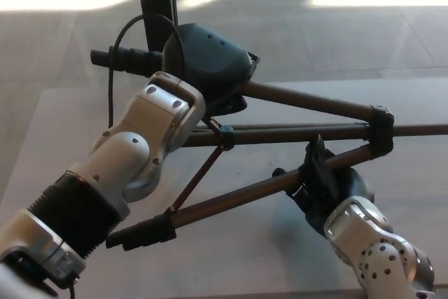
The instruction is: Use both hands of the robot to pick up the tripod lying in the middle of the desk and make it stand upright on the desk
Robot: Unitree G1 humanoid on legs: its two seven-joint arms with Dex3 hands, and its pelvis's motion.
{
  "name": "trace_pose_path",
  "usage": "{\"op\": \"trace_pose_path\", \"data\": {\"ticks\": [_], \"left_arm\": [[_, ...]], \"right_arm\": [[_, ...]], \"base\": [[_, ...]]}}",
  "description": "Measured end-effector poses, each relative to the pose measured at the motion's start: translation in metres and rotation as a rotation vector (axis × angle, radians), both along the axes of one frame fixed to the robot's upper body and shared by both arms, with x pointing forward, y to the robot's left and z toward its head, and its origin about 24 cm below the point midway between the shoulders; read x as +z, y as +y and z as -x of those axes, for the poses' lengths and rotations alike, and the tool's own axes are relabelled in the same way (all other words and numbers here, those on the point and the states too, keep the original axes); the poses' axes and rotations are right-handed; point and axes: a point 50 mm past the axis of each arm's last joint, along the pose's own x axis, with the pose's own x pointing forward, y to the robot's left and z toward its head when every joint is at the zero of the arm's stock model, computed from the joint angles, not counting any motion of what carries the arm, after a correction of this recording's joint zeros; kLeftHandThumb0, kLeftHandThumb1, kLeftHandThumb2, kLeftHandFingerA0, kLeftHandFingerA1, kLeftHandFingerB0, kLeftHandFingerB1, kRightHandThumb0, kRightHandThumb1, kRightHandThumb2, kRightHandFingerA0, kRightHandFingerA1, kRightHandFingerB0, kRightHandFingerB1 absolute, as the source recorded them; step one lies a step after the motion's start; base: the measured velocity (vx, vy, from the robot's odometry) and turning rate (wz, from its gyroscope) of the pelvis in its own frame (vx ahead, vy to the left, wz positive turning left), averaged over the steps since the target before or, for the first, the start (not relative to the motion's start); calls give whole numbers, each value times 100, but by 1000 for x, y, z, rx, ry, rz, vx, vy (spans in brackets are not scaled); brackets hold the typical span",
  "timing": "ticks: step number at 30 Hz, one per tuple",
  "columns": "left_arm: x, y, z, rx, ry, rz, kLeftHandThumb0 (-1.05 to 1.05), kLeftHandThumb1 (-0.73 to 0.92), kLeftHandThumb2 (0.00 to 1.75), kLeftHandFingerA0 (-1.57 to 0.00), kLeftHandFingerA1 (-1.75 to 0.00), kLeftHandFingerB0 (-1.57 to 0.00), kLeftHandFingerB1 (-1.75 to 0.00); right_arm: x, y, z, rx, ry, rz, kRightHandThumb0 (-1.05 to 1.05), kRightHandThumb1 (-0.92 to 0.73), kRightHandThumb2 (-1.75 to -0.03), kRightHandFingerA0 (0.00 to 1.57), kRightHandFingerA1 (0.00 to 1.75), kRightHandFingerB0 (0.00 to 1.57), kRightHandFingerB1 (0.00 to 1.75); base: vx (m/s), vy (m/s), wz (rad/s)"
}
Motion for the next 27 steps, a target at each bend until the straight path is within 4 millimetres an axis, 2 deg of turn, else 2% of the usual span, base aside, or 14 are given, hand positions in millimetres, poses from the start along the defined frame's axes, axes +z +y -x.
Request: {"op": "trace_pose_path", "data": {"ticks": [1, 2, 3, 4, 5, 6, 7, 8, 10, 13, 20, 23, 25, 27], "left_arm": [[0, 0, 0, 0, 1, 0, -28, 64, 79, -91, -172, -82, -103], [0, 0, 0, 2, 2, -1, -28, 63, 78, -90, -174, -82, -103], [0, 1, 0, 3, 2, -1, -30, 64, 73, -89, -175, -79, -104], [0, 1, -1, 5, -1, -1, -30, 64, 73, -89, -175, -79, -104], [1, 2, -1, 5, -3, -3, -43, 49, 94, -120, -135, -82, -98], [1, 2, -1, 7, -7, -5, -40, 71, 61, -90, -169, -80, -108], [1, 3, -1, 11, -9, -7, -43, 75, 62, -91, -168, -79, -117], [2, 4, -1, 13, -11, -8, -50, 60, 75, -98, -156, -85, -106], [3, 5, -2, 19, -18, -6, -30, 60, 73, -91, -175, -79, -127], [9, 6, -3, 26, -31, 14, -25, 60, 74, -90, -169, -81, -108], [22, 10, -6, 47, -60, 64, -25, 63, 73, -90, -142, -77, -76], [28, 12, -7, 58, -70, 95, -25, 58, 73, -90, -148, -82, -78], [34, 13, -7, 58, -83, 121, -24, 60, 76, -85, -159, -83, -100], [38, 13, -6, 55, -91, 151, -24, 60, 76, -85, -159, -83, -100]], "right_arm": [[-2, 0, 0, 4, 3, -14, -50, -84, -84, 0, 123, 1, 105], [-2, -1, 0, 10, 0, -20, -54, -78, -63, 39, 87, 37, 60], [-2, -1, 0, 18, -7, -23, -53, -92, -82, 8, 57, 15, 47], [2, 0, 0, 19, -19, -44, -53, -92, -82, 8, 57, 15, 47], [6, -2, -2, 12, -31, -59, -49, -92, -91, 33, 84, 22, 56], [11, -4, -4, 9, -44, -63, -36, -74, -116, 70, 87, 42, 66], [18, -5, -8, 6, -55, -60, -34, -88, -69, 73, 145, 59, 90], [22, -6, -10, 0, -60, -51, -41, -85, -73, 80, 168, 60, 131], [31, -8, -15, -20, -68, -27, -26, -42, -133, 100, 175, 81, 160], [44, -15, -23, -37, -81, 16, -32, -32, -127, 95, 174, 76, 148], [83, -33, -44, -60, -128, 137, -27, -37, -138, 101, 175, 89, 164], [105, -45, -52, -81, -177, 235, -36, -31, -144, 100, 175, 87, 163], [119, -51, -56, -85, -206, 286, -30, -32, -119, 100, 167, 94, 128], [131, -56, -58, -78, -238, 351, -30, -32, -119, 100, 167, 94, 128]], "base": [[0, 0, 0], [0, 0, 0], [0, 0, 0], [0, 0, 0], [0, 0, 0], [0, 0, 0], [0, 0, 0], [0, 0, 0], [0, 0, 0], [0, 0, 0], [0, 0, 0], [0, 0, 0], [0, 0, 0], [0, 0, 0]]}}
